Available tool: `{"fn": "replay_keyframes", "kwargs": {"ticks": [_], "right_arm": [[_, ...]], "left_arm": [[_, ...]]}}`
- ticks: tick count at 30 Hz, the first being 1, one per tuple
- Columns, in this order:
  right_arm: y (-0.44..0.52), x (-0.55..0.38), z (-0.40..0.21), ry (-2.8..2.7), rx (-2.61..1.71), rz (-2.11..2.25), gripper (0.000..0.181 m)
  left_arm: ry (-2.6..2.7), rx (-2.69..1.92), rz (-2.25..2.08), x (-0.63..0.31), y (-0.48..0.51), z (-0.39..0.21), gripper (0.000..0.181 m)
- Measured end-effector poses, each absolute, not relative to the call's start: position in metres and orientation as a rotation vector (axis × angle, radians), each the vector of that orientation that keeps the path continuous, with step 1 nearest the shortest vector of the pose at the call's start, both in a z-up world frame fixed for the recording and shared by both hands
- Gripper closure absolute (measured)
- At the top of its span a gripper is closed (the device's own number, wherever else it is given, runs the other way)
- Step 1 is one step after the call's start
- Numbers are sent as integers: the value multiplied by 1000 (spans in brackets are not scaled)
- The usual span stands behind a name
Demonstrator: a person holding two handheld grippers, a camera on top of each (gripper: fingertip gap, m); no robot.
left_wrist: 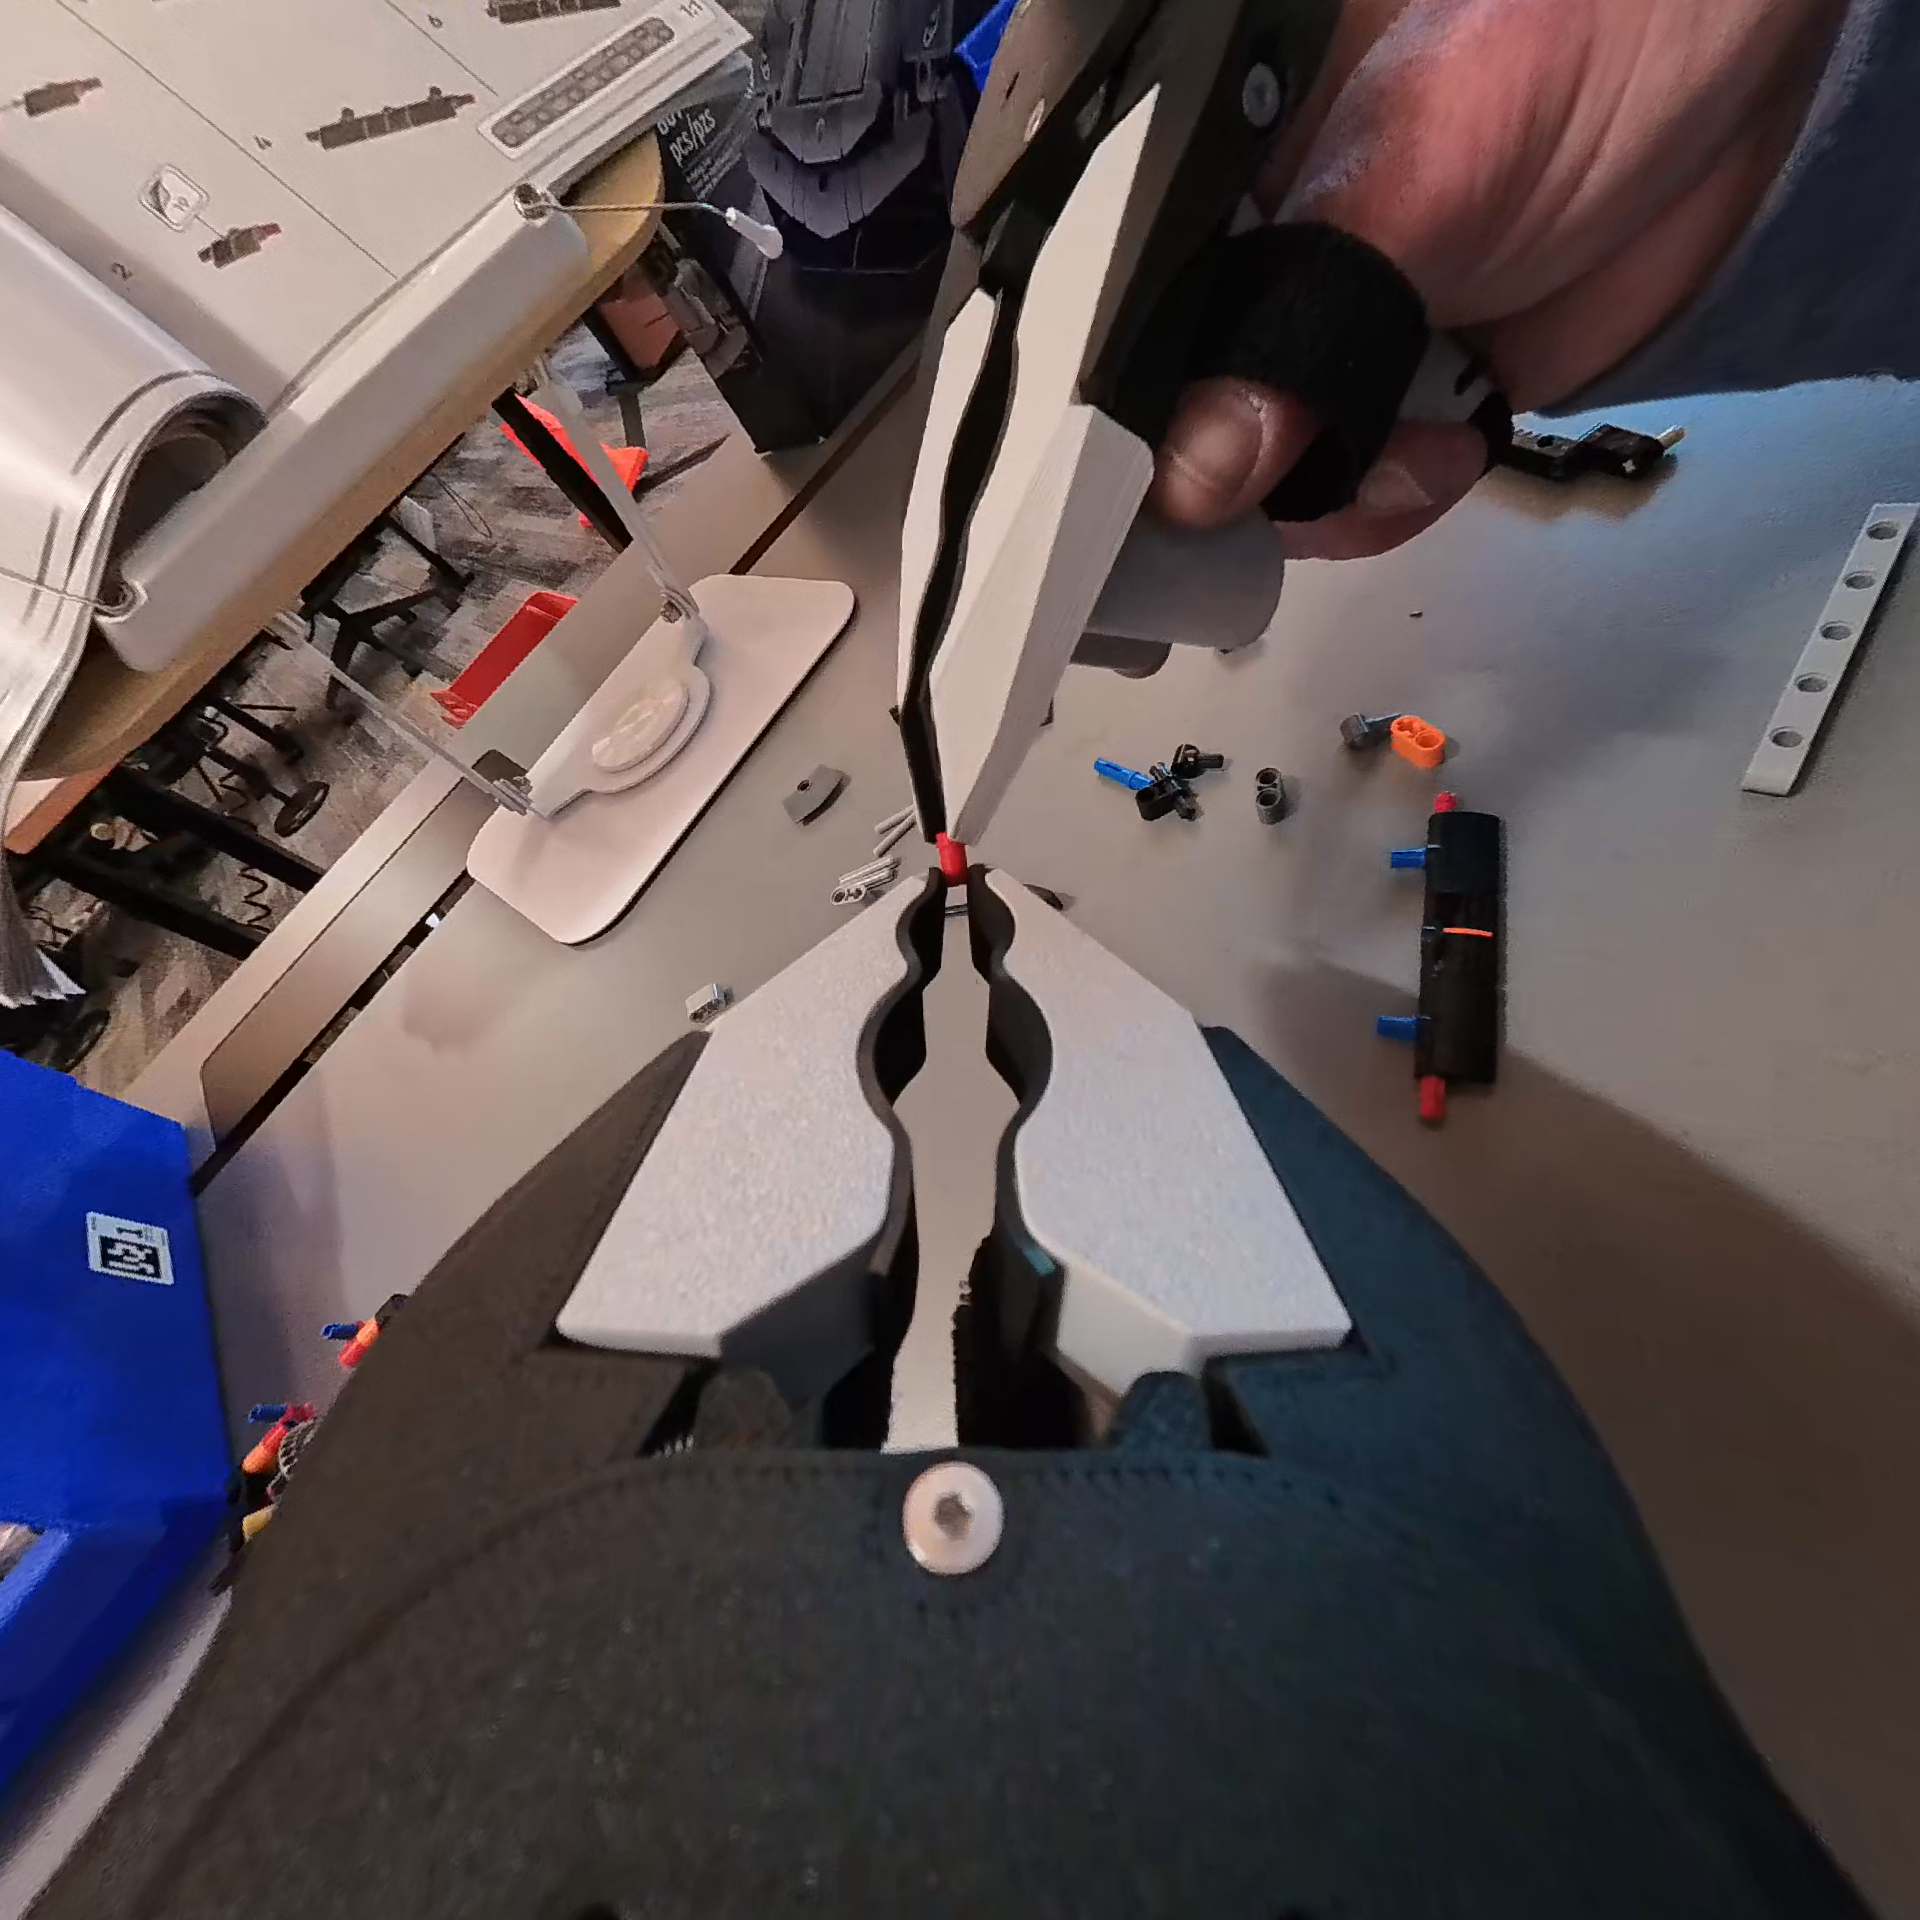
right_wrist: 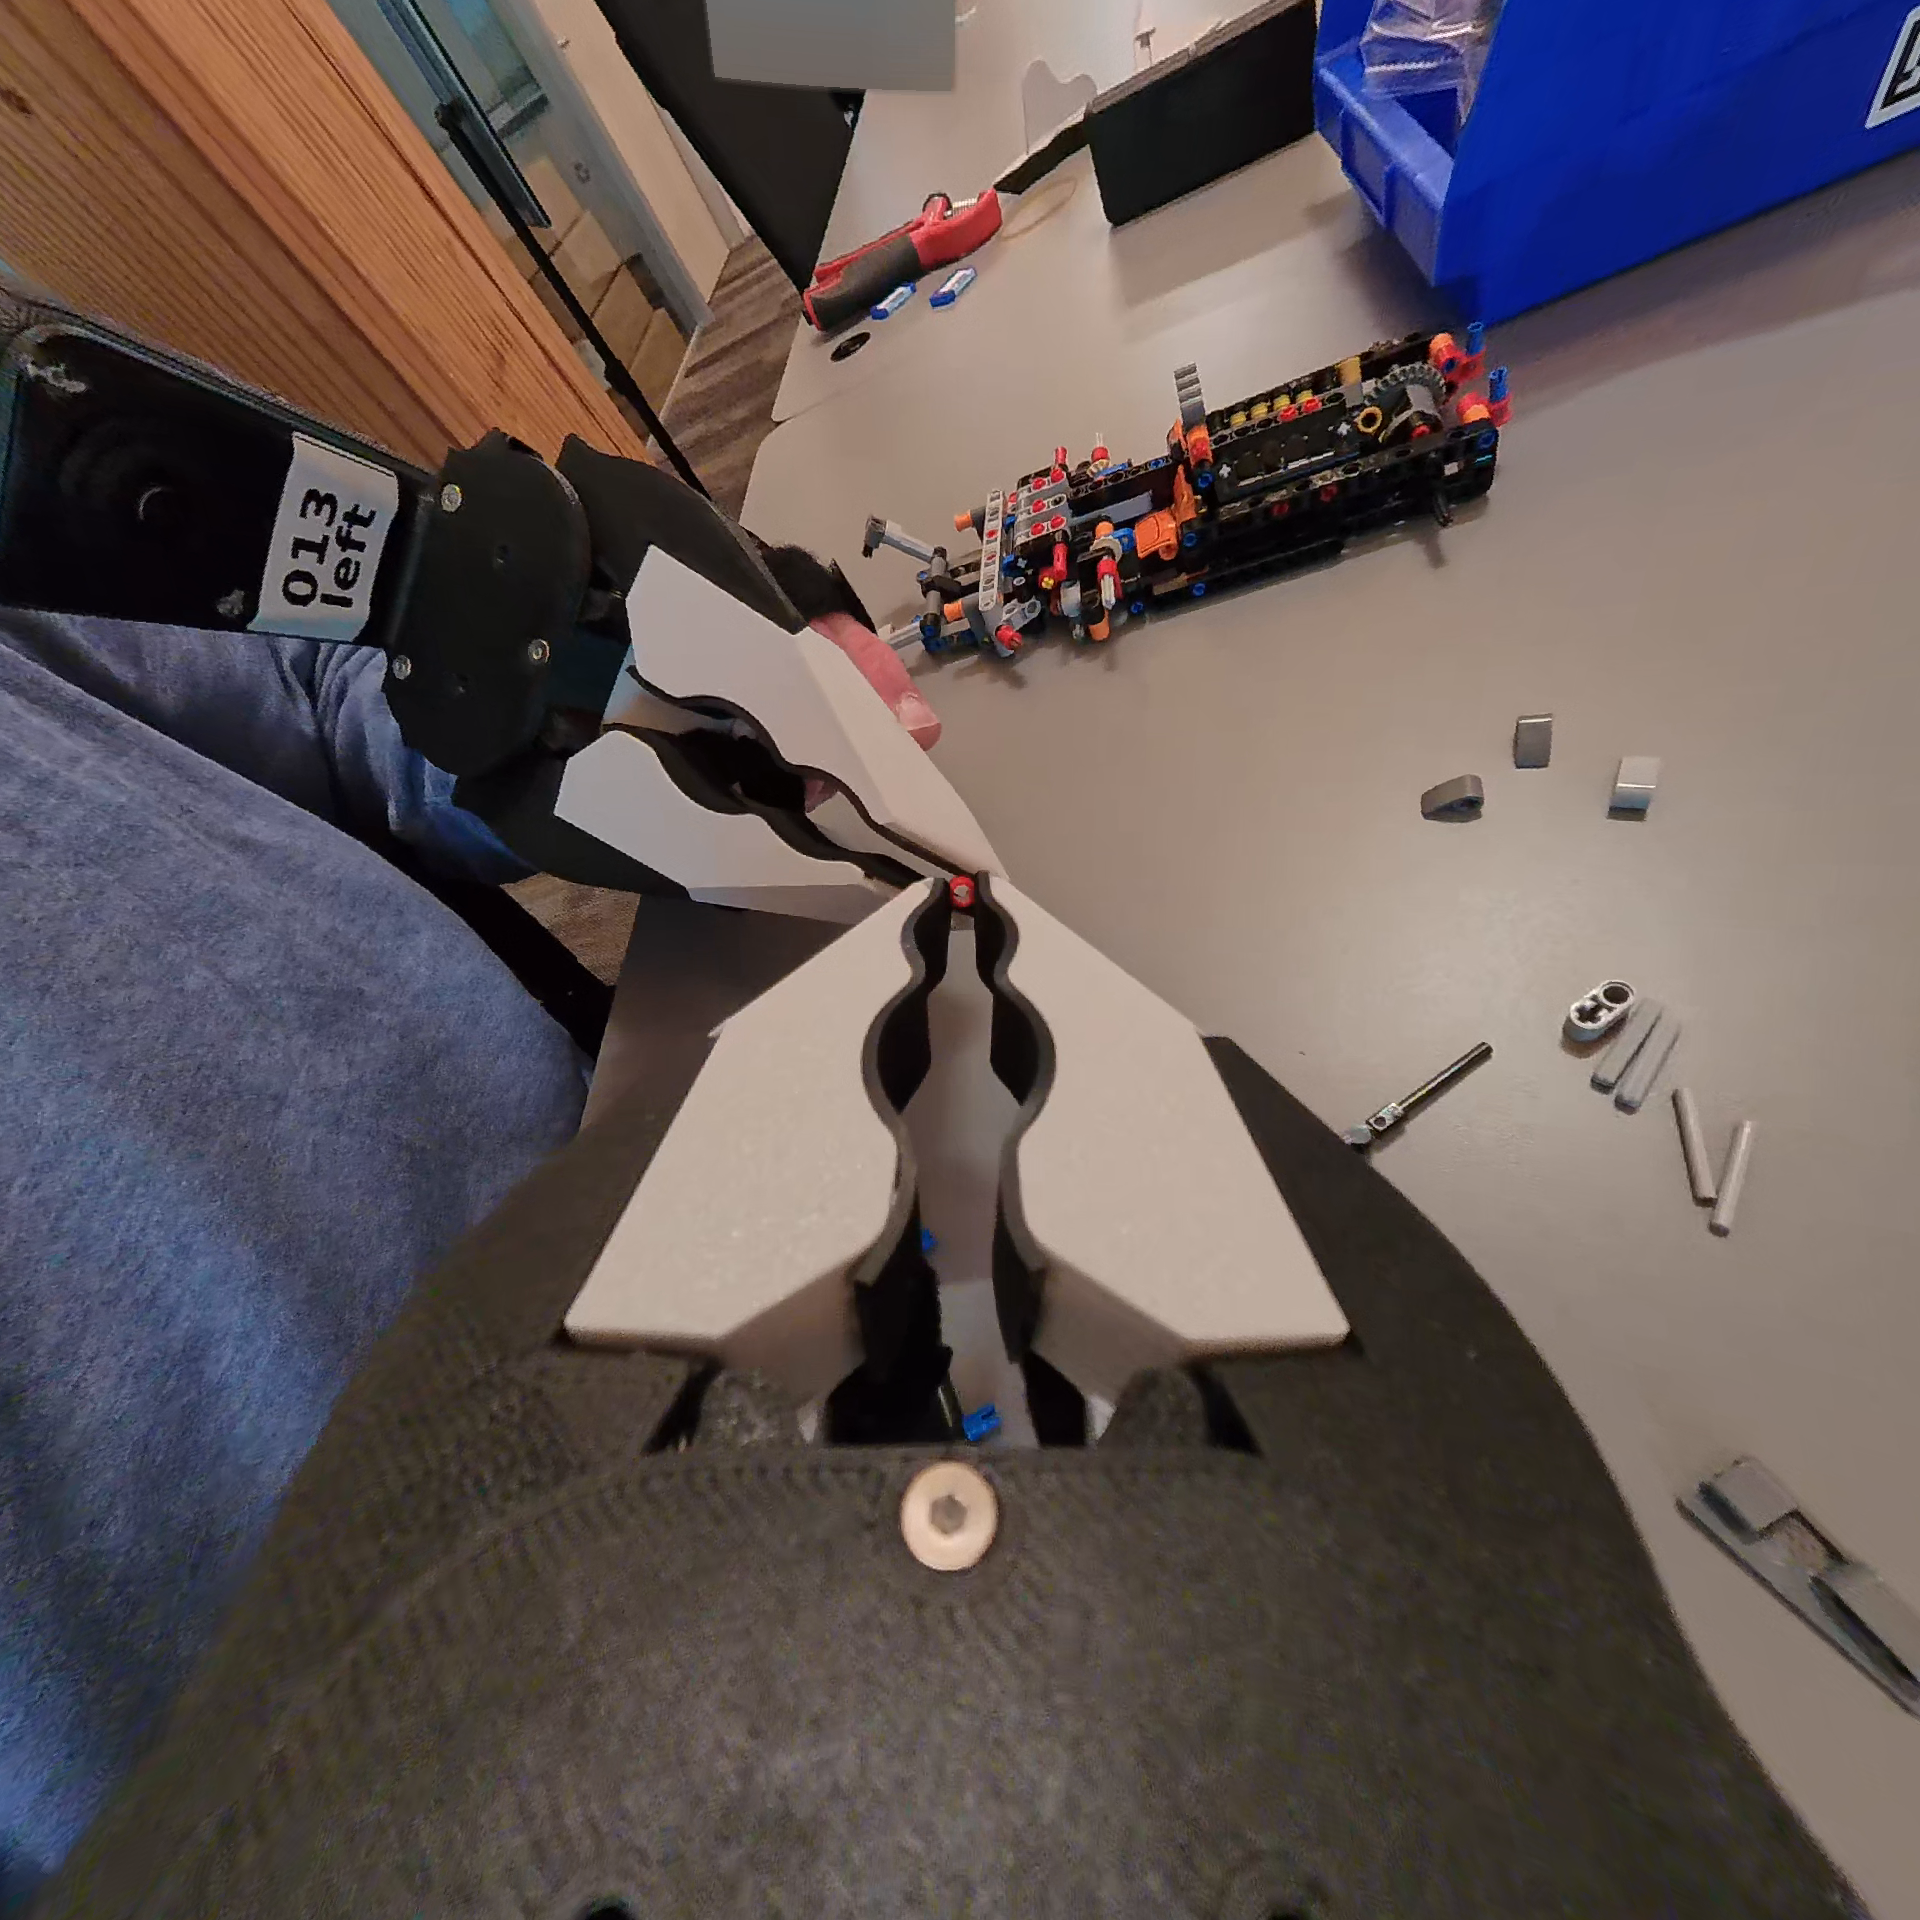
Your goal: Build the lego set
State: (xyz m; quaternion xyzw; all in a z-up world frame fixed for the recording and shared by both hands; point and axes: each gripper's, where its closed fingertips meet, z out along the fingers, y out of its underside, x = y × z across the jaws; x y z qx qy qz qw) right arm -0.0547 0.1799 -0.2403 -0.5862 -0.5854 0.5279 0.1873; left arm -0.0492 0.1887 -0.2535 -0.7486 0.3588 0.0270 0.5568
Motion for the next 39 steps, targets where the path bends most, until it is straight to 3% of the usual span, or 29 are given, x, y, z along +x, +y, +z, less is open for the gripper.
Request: {"fn": "replay_keyframes", "kwargs": {"ticks": [22, 39], "right_arm": [[169, -44, -322, -2134, -1466, 777, 181], [173, -42, -330, -2218, -1406, 597, 181]], "left_arm": [[968, -2153, -306, -50, 171, -338, 166], [991, -2171, -370, -43, 174, -345, 177]]}}
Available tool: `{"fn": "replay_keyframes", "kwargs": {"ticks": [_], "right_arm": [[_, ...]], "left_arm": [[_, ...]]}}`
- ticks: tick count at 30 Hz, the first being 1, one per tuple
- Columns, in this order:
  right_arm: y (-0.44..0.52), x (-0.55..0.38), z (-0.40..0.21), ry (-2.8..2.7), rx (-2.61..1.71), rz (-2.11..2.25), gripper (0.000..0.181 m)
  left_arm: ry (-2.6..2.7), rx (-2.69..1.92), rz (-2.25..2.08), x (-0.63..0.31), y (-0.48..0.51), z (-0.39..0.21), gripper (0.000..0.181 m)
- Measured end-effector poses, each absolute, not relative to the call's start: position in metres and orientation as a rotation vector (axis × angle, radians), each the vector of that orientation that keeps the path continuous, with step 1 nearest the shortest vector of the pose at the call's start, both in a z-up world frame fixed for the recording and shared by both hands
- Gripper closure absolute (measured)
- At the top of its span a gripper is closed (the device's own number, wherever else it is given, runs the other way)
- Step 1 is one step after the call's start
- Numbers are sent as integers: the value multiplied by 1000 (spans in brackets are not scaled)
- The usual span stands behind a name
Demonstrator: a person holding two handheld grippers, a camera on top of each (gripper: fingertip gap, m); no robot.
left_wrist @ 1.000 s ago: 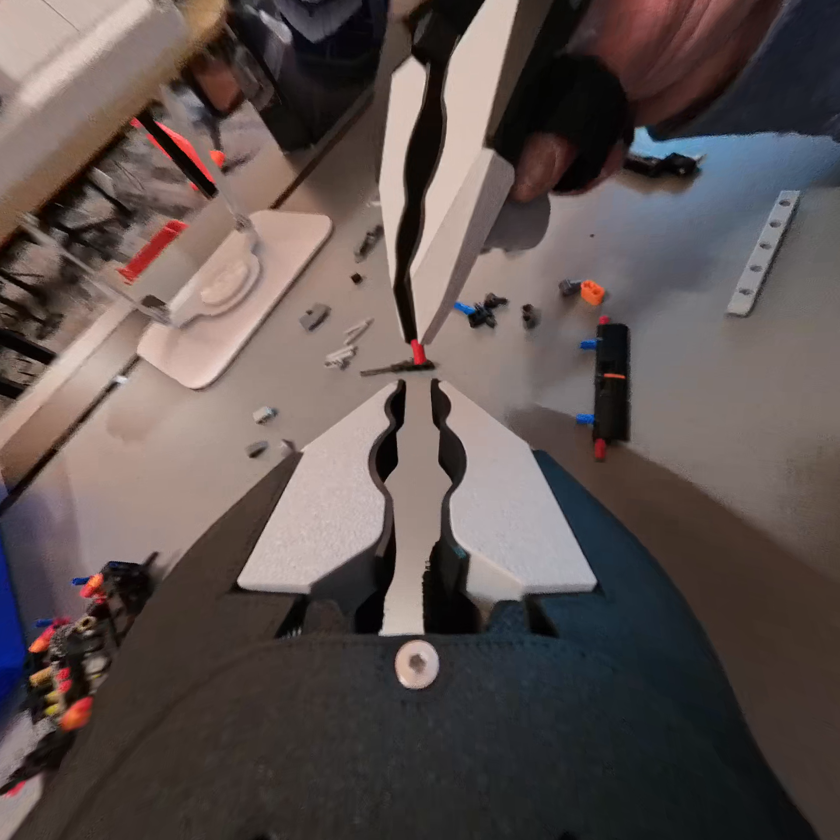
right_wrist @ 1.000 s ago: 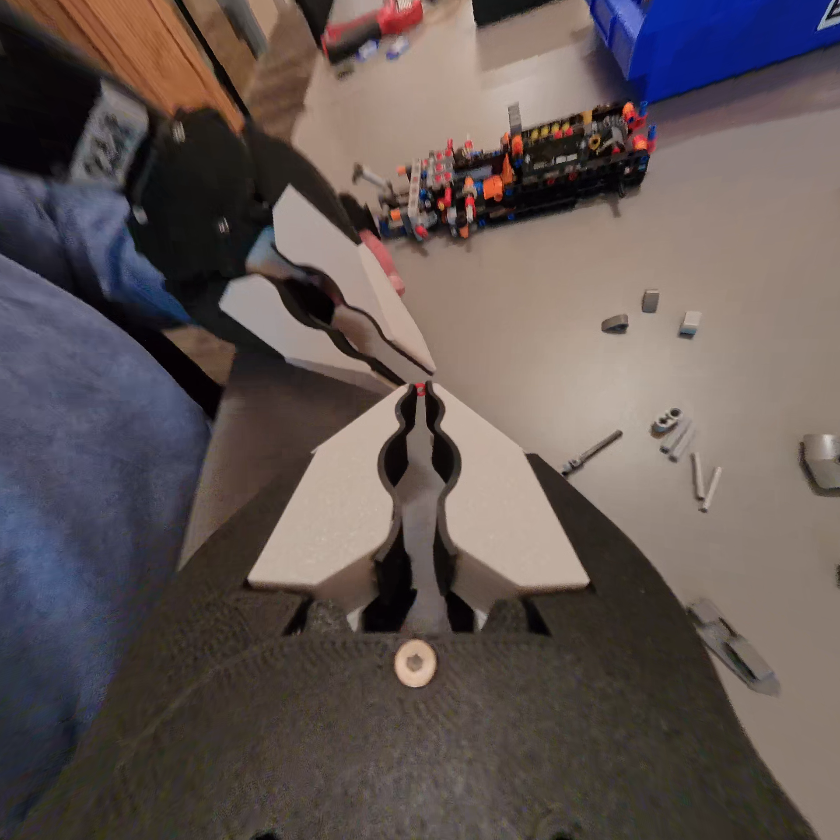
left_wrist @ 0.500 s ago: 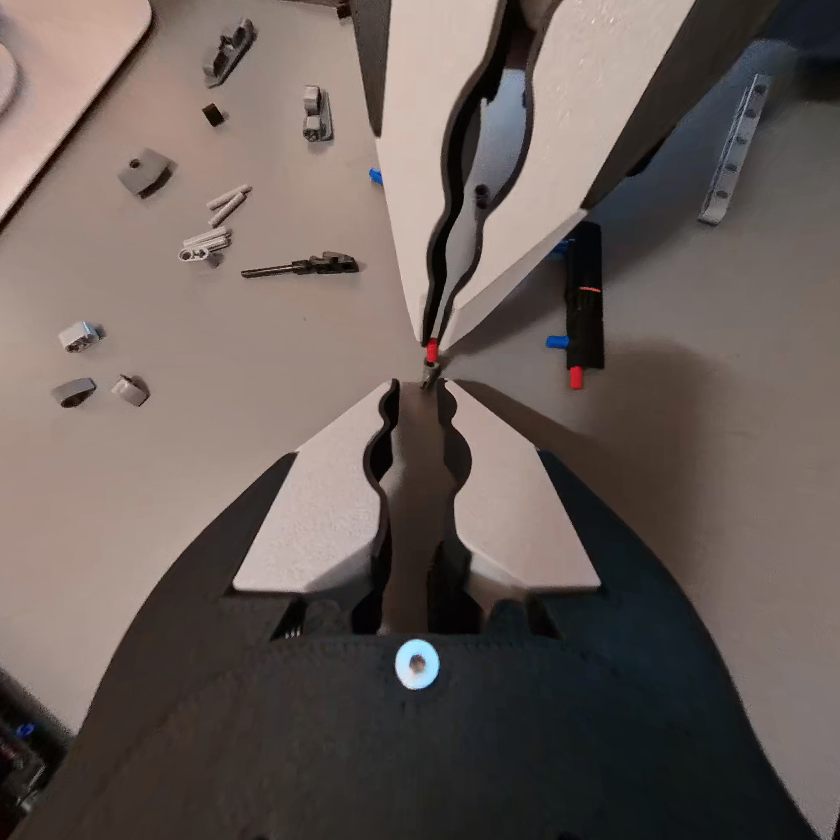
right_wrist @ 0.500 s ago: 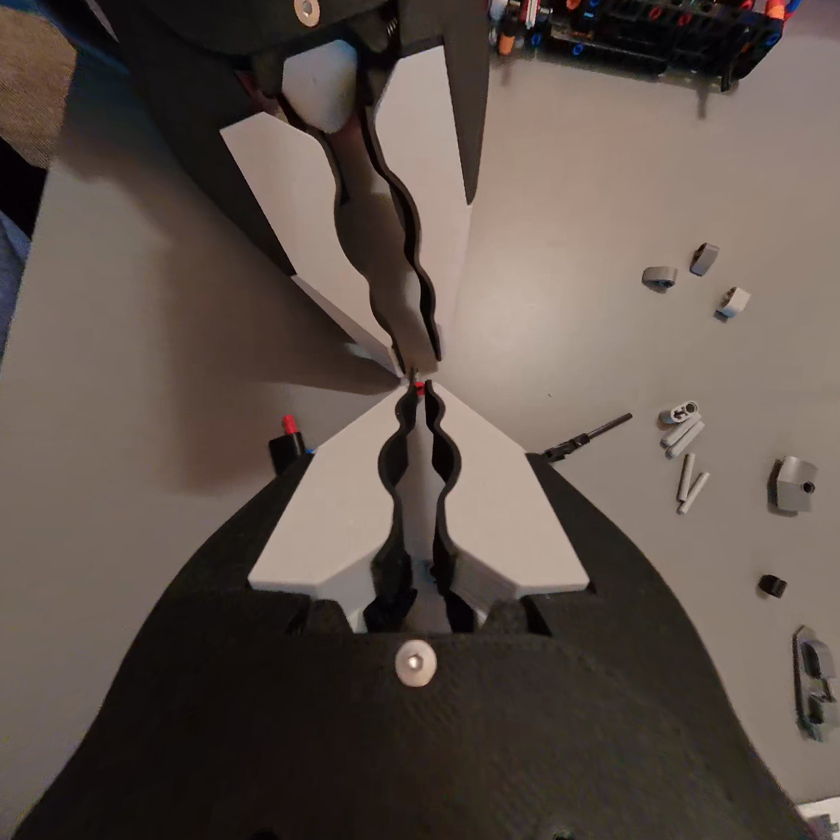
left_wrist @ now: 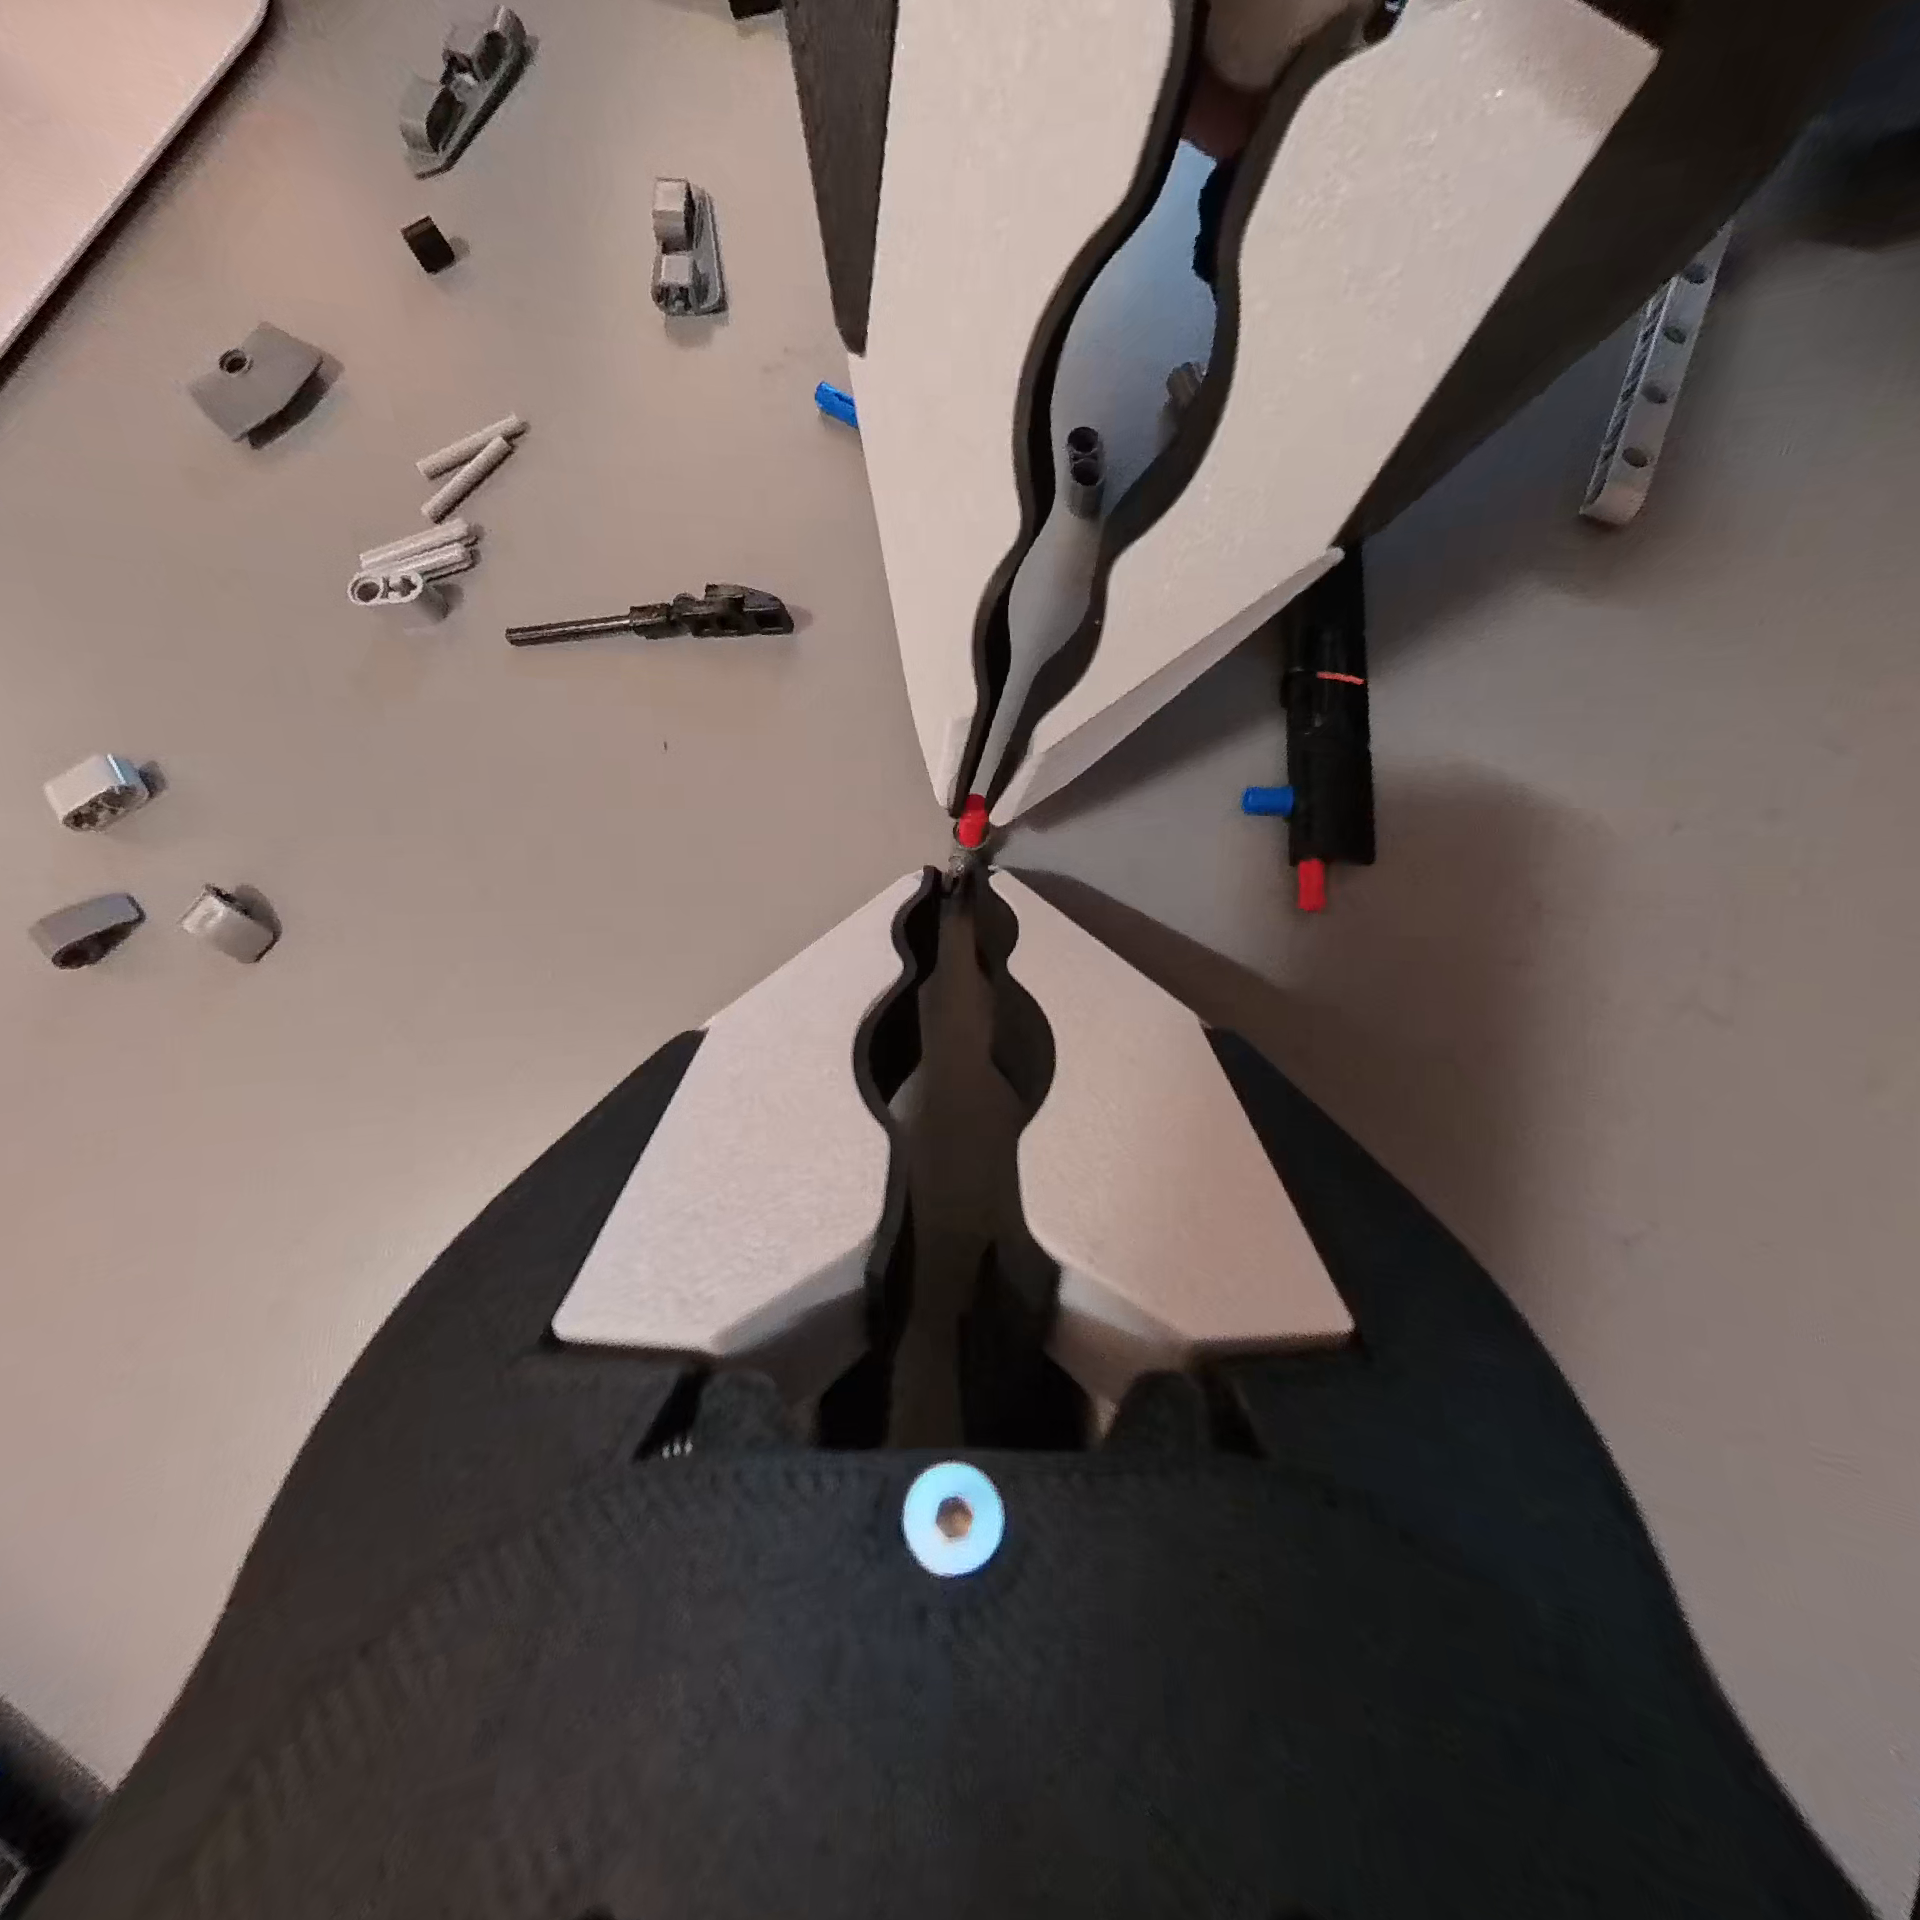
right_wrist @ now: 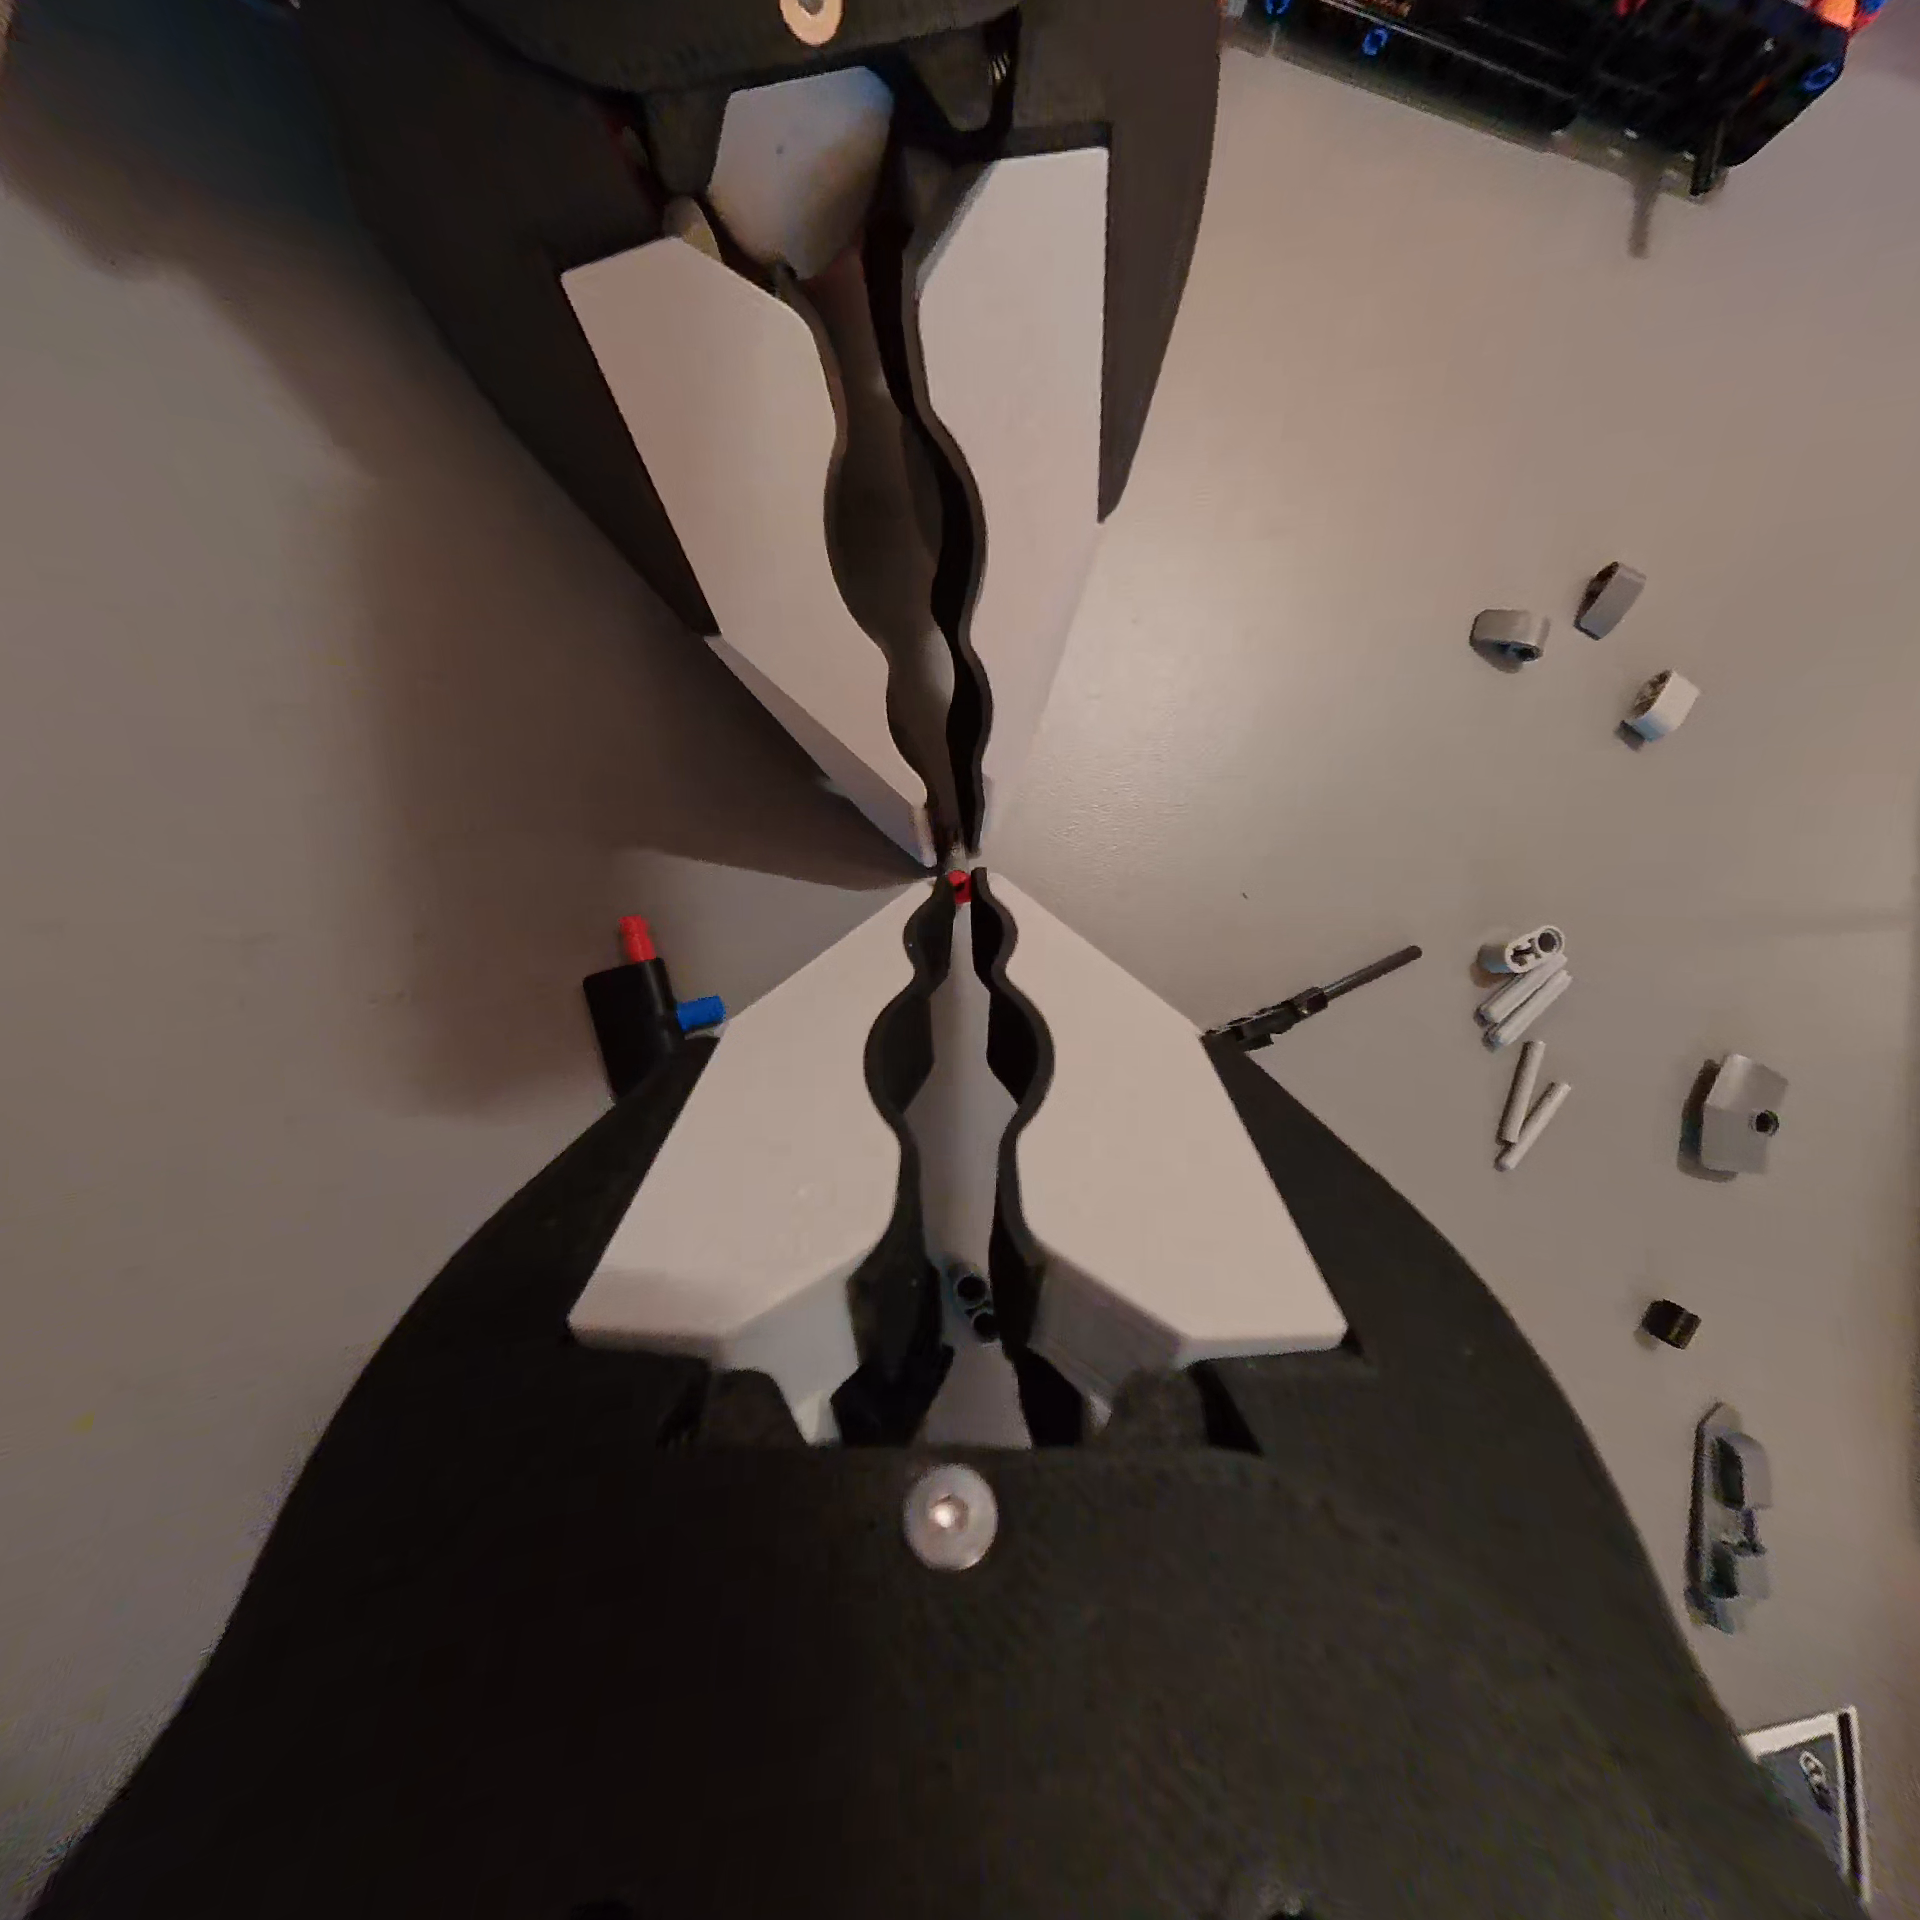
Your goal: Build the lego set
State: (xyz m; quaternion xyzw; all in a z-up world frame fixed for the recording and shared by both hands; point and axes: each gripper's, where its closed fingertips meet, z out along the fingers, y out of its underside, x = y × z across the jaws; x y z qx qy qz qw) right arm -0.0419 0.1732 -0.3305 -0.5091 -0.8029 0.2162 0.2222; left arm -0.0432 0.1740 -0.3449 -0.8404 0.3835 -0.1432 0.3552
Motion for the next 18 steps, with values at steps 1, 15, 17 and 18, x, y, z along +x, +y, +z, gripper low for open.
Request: {"fn": "replay_keyframes", "kwargs": {"ticks": [1, 15, 17, 18], "right_arm": [[173, -42, -331, -2222, -1403, 589, 181], [169, -44, -329, -2231, -1333, 589, 181], [169, -42, -329, -2205, -1344, 629, 181], [170, -40, -331, -2197, -1352, 640, 181]], "left_arm": [[990, -2172, -372, -43, 174, -345, 177], [1005, -2165, -391, -43, 175, -345, 178], [1007, -2164, -390, -43, 174, -345, 178], [1007, -2163, -390, -43, 174, -345, 178]]}}
